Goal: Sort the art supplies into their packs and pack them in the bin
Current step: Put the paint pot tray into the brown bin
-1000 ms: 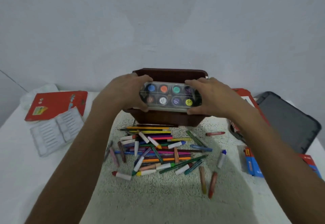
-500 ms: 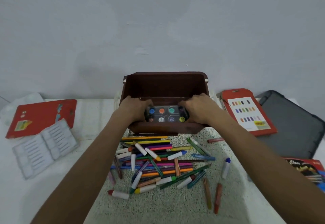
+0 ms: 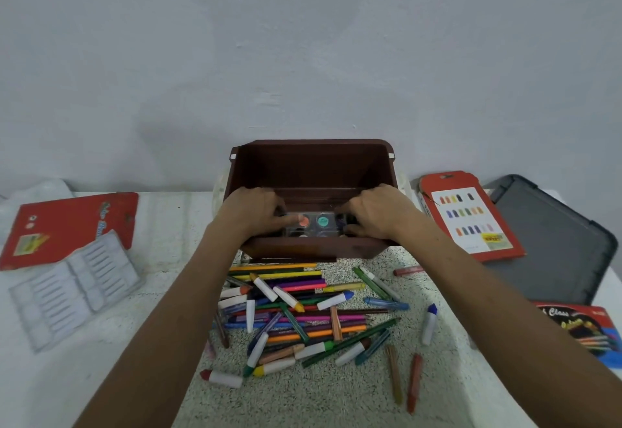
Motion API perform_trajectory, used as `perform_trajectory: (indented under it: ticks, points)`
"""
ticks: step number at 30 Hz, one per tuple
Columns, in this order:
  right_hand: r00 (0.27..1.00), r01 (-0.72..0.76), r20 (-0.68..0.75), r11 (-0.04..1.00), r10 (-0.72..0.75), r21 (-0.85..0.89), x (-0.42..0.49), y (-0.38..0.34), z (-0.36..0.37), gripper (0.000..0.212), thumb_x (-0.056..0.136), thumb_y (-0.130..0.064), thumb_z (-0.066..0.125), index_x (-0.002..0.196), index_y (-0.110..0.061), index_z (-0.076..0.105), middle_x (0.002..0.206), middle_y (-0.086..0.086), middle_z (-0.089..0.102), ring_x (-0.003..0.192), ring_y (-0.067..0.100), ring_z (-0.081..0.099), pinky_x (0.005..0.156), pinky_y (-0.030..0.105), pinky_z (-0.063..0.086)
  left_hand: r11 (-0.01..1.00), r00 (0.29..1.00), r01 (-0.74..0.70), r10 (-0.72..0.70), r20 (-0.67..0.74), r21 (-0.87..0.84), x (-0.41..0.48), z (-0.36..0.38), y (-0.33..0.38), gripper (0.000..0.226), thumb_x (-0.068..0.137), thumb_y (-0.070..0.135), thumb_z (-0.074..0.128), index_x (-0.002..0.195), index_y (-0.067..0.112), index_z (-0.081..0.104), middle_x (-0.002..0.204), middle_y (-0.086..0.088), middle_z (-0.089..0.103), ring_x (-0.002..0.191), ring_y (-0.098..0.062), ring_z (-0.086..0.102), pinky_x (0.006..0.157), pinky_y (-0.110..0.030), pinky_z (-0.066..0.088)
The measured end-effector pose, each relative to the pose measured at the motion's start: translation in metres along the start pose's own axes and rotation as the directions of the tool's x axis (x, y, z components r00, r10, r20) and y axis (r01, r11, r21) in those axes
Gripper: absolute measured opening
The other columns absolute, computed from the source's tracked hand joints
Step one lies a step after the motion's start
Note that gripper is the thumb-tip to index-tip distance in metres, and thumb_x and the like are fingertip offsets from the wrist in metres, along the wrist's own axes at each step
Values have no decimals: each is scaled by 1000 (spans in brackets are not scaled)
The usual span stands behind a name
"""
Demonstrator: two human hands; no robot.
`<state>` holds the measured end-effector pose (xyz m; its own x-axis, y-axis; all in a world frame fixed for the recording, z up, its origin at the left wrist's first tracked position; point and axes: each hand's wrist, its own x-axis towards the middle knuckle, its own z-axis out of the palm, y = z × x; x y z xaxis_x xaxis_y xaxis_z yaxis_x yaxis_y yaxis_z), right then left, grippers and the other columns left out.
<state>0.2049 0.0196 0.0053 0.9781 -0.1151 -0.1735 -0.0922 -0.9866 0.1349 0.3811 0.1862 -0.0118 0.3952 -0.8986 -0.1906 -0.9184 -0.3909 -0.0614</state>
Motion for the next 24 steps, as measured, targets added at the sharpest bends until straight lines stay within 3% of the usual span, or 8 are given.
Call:
perform_trajectory:
  ticks: [6,9,11,13,16,19,21,24]
  points:
    - [992,-69,-100,993,79,100,-2,0,5,31,91,-34,47,115,-32,67,95,3,74,81,27,69,69,36,56,998,998,23,-26,-57,-60,1,4,-2,51,89,67,45,108,27,70,98,5,70,86,-14,65,68,-29,51]
    - [979,-89,-169,985,113,146,-2,1,11,28,92,-32,44,106,-23,67,92,4,71,79,28,67,66,36,54,962,988,-32,-10,-153,-270,-1,-2,0,36,92,51,55,110,23,69,98,6,71,87,-11,65,76,-33,56]
    - [955,-53,-272,967,122,247,-4,2,10,26,94,-28,44,103,-17,66,93,4,70,81,26,67,67,38,54,891,945,-111,-43,-325,-440,-7,-6,1,26,93,39,58,107,21,70,95,6,69,86,-8,63,77,-35,57]
    - [865,39,-480,935,145,352,-11,0,6,24,95,-23,48,101,-12,68,91,5,70,80,23,67,67,38,54,841,864,-151,-143,-482,-520,-19,-10,-1,20,94,31,58,105,20,71,93,6,68,85,-7,62,77,-31,55]
    - [646,104,-745,948,166,301,-23,-7,2,21,94,-14,53,98,-4,70,85,8,70,72,23,65,61,36,52,797,723,-150,-315,-615,-586,-47,-8,-11,16,93,22,61,101,14,72,94,3,69,86,-7,62,78,-21,50]
    - [575,187,-813,952,92,240,-24,-29,-5,18,94,-11,54,95,-2,70,81,8,69,68,20,62,60,30,50,710,602,-45,-541,-586,-702,-77,10,-30,13,92,17,61,97,12,73,95,3,68,85,-4,61,77,-12,44]
    - [581,276,-812,926,52,257,-19,-55,-15,18,93,-11,55,96,-2,71,82,7,69,70,16,62,63,24,49,623,547,59,-674,-496,-780,-97,26,-45,13,92,17,60,98,15,72,96,1,69,87,-8,62,77,-17,44]
    - [614,427,-789,832,20,353,-6,-102,-27,16,92,-10,57,98,-3,70,85,6,69,75,12,61,68,25,52,497,521,205,-785,-336,-843,-122,47,-66,16,93,15,58,104,12,69,103,-3,69,92,-16,64,81,-25,44]
